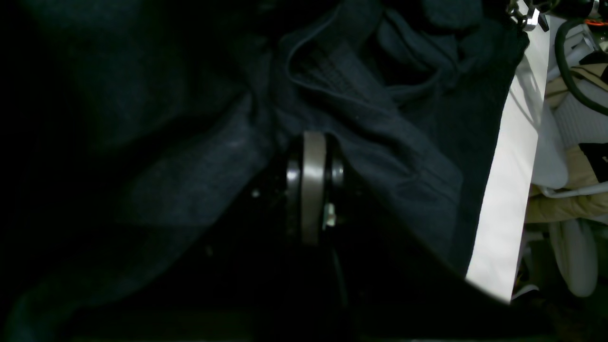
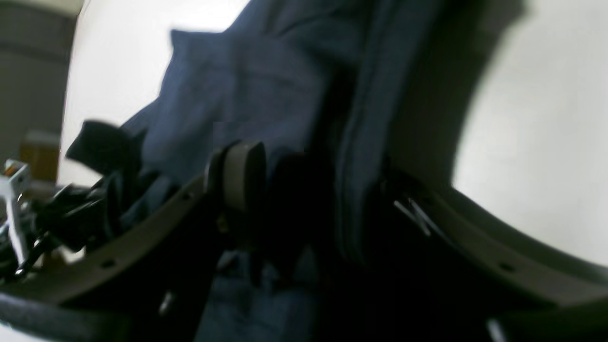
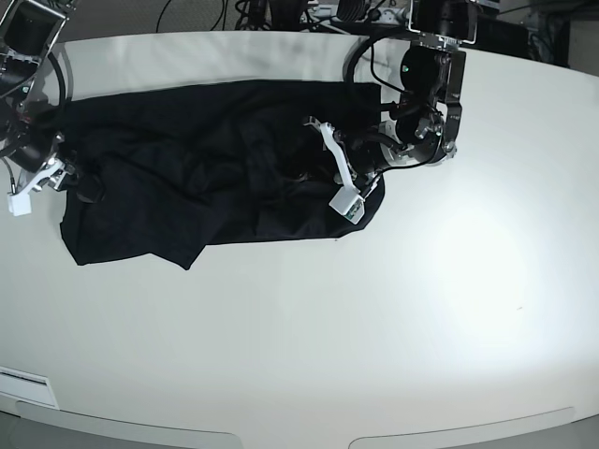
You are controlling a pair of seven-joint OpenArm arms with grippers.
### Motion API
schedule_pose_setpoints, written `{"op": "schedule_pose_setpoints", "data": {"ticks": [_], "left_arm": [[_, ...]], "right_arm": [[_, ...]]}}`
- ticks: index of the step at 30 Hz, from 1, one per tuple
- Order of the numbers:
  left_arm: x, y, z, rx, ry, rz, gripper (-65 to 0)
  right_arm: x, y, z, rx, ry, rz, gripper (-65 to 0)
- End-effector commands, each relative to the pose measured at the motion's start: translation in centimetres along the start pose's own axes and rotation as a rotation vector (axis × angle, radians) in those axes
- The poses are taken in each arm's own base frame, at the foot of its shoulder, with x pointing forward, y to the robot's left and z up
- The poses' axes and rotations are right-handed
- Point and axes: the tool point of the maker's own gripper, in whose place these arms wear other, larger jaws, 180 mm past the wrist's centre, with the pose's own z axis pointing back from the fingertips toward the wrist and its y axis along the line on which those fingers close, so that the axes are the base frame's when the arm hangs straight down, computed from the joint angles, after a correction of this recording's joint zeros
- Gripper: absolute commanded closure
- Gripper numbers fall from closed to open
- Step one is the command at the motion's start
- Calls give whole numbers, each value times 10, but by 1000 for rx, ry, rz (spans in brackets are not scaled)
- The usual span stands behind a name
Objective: Fold the T-shirt properly
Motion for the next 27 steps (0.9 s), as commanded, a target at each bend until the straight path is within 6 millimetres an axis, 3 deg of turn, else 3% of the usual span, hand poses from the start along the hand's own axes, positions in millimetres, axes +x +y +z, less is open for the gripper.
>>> {"op": "schedule_pose_setpoints", "data": {"ticks": [1,5,6,9,14,20,24,27], "left_arm": [[-12,8,2,42,71,-9,0],[-12,8,2,40,69,-11,0],[-11,7,2,36,66,-9,0],[-6,4,2,16,52,-23,0],[34,-11,6,-70,-63,-48,0],[92,-39,35,-220,-189,-105,-16],[109,-29,51,-212,-229,-104,-125],[108,-11,62,-151,-252,-78,-137]], "right_arm": [[-3,2,-1,-1,44,31,-318],[-17,13,-17,37,99,50,-301],[-17,15,-20,42,101,54,-257],[-12,18,-23,45,94,71,0],[10,18,-23,-5,94,158,0],[39,15,-4,-134,108,343,0],[78,6,23,-320,69,479,0],[102,0,45,-465,56,549,0]]}}
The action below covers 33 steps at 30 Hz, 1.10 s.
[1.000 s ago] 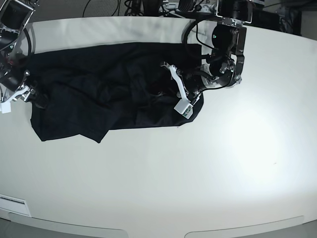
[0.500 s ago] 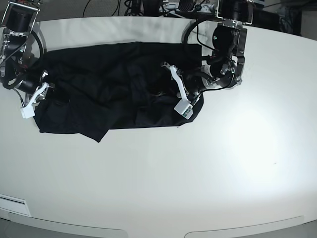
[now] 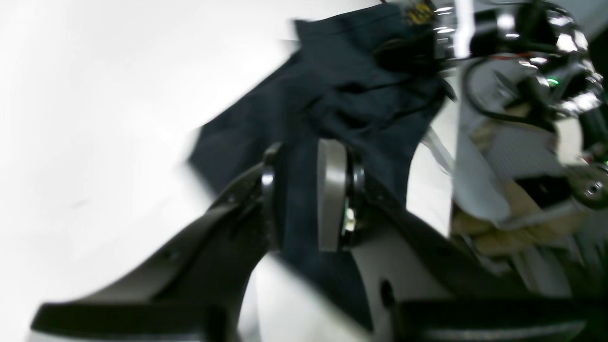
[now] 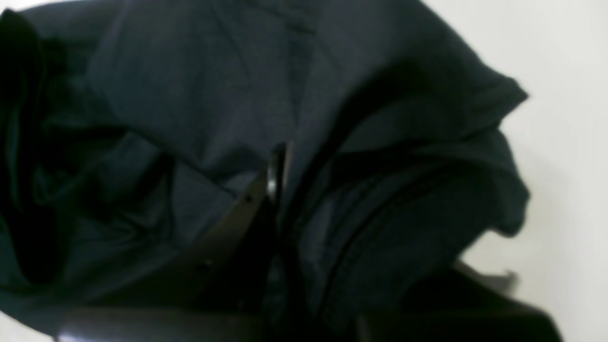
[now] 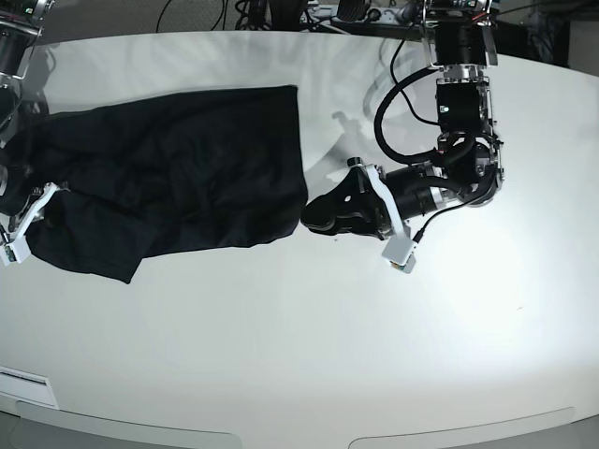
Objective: Fold the T-shirt properly
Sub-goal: 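Grasp the shirt's other end with the right gripper and fold it over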
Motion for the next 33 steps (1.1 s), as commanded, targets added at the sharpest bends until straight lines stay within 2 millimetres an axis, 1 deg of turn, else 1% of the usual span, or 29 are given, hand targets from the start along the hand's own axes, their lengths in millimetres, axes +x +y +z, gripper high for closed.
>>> {"op": "schedule_pose_setpoints", "data": {"ticks": [1,3,6,9,11,13,17,19,23,24,26,29,33], "left_arm": [[13,0,6,3,-48,-19,-137],[6,10,16,51,-53,6,-137],[-10,17,27,85,-45,46,-137],[-26,16,30,91,-33,82,-136],[-35,13,30,89,-30,103,-136],[-46,9,29,87,-15,122,-136],[-64,5,22,94,39,120,-136],[-68,2,18,86,55,114,-136],[-68,-2,14,69,60,112,-136],[-68,-2,14,70,60,112,-136],[-68,-2,14,70,60,112,-136],[-67,-3,14,62,51,115,-136],[-65,-4,14,54,39,120,-136]], "right_arm": [[21,-11,13,-52,-47,30,0],[28,-16,20,-126,-55,29,0],[34,-16,27,-204,-66,-9,0],[36,-12,34,-289,-64,-47,0],[42,-9,43,-364,-93,-30,0],[52,0,54,-412,-151,-19,0],[74,41,78,-382,-298,31,0],[81,68,87,-320,-366,50,0],[79,144,91,-17,-438,102,0],[77,160,91,63,-449,99,0],[72,186,91,184,-467,88,0],[70,207,91,273,-493,66,0],[72,217,90,304,-518,15,0]]}}
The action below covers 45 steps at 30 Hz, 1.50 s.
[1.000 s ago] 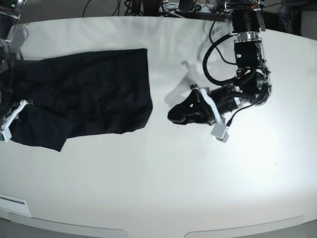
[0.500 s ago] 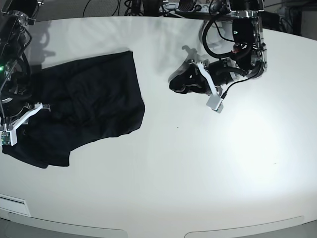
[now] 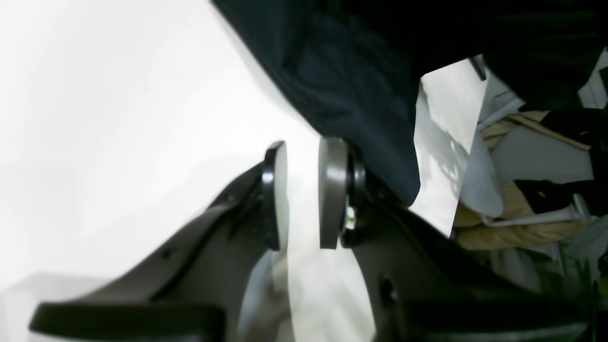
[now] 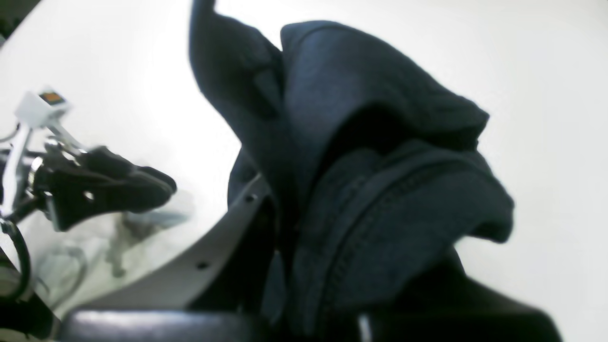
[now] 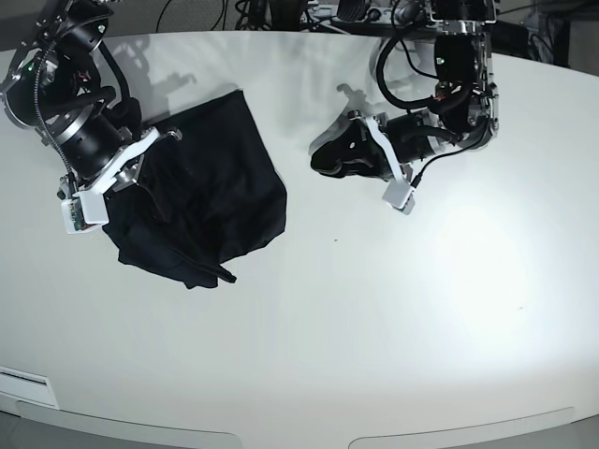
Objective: Fold the T-shirt properly
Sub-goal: 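Grasp the shirt's other end with the right gripper and fold it over, then press and square the folded bundle with both grippers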
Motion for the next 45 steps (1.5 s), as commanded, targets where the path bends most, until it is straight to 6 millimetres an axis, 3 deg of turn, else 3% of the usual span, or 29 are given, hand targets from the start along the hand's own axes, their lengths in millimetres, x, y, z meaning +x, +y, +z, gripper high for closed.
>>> {"op": "schedule_pose_setpoints", "data": {"ticks": [1,8,12,13,15,16,17,20,25,30,35,38,41,45], "left_arm": [[15,-6,1,-25,-49,-24,-136],[17,-7,1,-32,-57,-22,-136],[18,-8,1,-34,-63,-21,-136],[19,-7,2,-32,-62,-23,-136],[21,-3,5,-20,-55,-38,-136],[24,0,8,-13,-52,-52,-136],[27,3,11,-4,-47,-66,-136],[39,15,23,32,-36,-115,-136],[66,39,53,116,-82,-156,-136],[95,51,90,165,-203,-148,-136],[105,57,110,193,-270,-133,-136],[108,58,115,199,-282,-134,-130],[115,53,120,171,-304,-141,0],[128,49,129,153,-324,-166,0]], "right_arm": [[15,7,1,27,-69,0,0],[13,28,-9,88,-85,-53,0],[-12,74,-33,285,-15,-7,0],[-25,88,-41,353,21,8,-62],[-53,117,-57,483,108,58,-287],[-65,130,-62,542,159,94,-355],[-73,139,-65,587,205,138,-365],[-72,153,-64,657,237,262,-364],[-45,154,-58,676,178,405,-362],[-3,187,-32,871,17,343,-362],[5,189,-32,881,-16,341,-350],[2,174,-46,774,9,410,-243],[0,156,-59,663,27,466,-17],[11,127,-72,508,-20,523,0]]}}
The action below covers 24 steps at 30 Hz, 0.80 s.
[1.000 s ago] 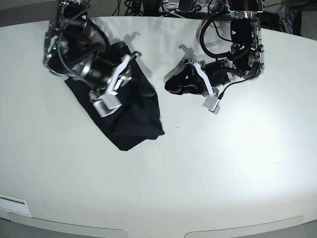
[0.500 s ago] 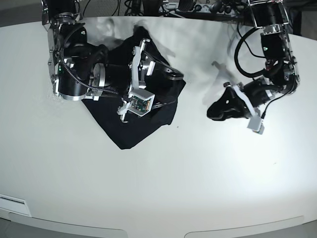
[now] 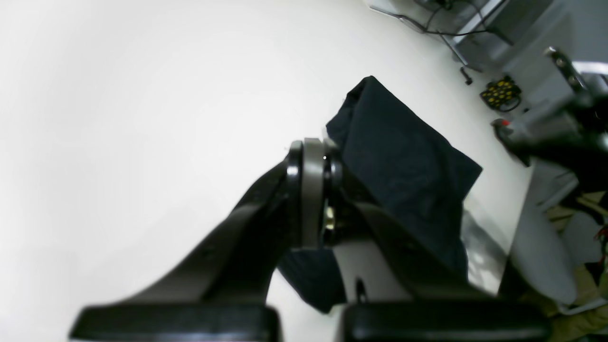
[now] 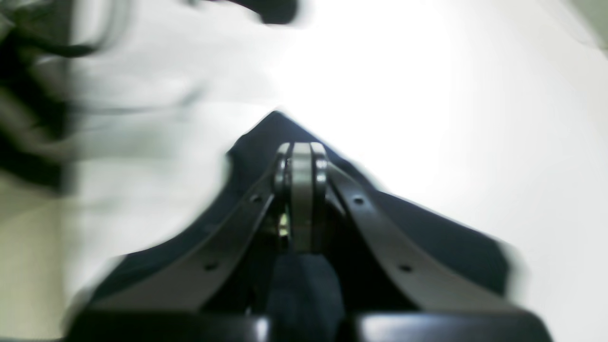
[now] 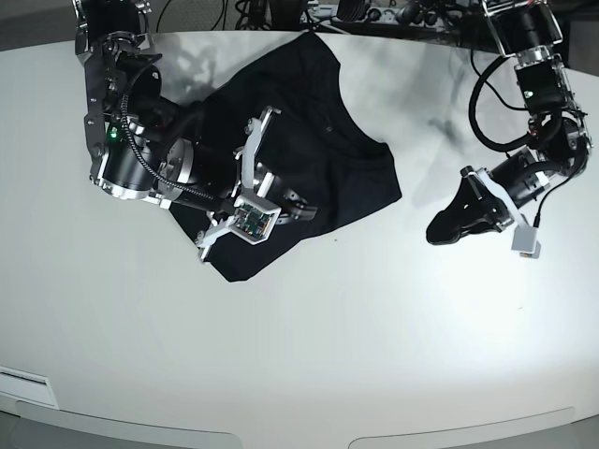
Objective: Fold the T-shirt properly
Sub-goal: 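Press and square the folded bundle with both grippers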
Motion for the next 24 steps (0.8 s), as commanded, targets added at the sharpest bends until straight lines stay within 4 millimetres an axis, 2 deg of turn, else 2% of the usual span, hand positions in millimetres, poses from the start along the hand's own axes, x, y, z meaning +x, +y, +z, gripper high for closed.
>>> {"op": "schedule_pose_setpoints", "data": {"ticks": [1,4,7,10,13,15,19,22,24], "left_arm": [[22,-7,3,-30,-60,-39,0],[13,-31,-6,-147,-29,2,0],[-18,-67,-34,-284,71,36,0],[-53,-110,-64,-402,185,29,0],[-82,-153,-80,-501,292,-27,0],[-104,-172,-87,-532,368,-77,0],[-151,-189,-92,-528,516,-156,0],[-186,-183,-86,-472,618,-217,0],[-201,-173,-76,-441,664,-241,0]], "right_arm": [[13,-10,3,-43,-51,11,0],[8,-36,8,-166,-36,27,0],[1,-56,2,-186,-16,35,0],[-15,-84,-15,-184,54,21,0],[-32,-117,-30,-201,119,-6,0],[-44,-137,-38,-204,170,-34,0],[-82,-158,-48,-162,283,-94,0],[-123,-155,-48,-115,374,-156,0],[-148,-150,-42,-103,417,-213,0]]}}
